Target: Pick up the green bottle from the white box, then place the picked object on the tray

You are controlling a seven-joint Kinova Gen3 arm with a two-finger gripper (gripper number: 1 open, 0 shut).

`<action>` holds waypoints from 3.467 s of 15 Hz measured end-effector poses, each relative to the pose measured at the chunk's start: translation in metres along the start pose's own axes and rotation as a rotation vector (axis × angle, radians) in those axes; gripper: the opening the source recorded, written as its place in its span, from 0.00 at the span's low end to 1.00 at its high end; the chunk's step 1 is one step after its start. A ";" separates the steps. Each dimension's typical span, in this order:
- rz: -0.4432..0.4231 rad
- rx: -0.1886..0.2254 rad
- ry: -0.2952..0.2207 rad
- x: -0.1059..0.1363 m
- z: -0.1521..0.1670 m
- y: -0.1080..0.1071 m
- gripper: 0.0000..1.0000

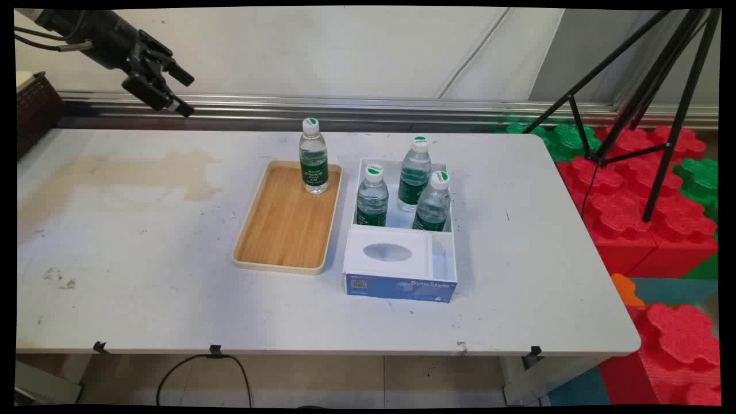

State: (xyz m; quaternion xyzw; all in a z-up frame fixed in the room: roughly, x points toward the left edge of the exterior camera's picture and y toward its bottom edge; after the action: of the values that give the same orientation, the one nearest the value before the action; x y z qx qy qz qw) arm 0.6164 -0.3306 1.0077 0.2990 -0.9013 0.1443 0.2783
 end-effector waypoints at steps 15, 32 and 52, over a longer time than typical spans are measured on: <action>-0.288 -0.125 0.110 0.007 0.122 0.103 1.00; -0.135 -0.077 0.193 0.080 0.248 0.182 1.00; -0.052 -0.084 0.249 0.106 0.298 0.168 0.00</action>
State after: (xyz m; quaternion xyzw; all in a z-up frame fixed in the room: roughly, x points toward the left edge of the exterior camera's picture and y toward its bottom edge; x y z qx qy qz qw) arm 0.3179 -0.3756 0.8147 0.2903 -0.8569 0.1349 0.4041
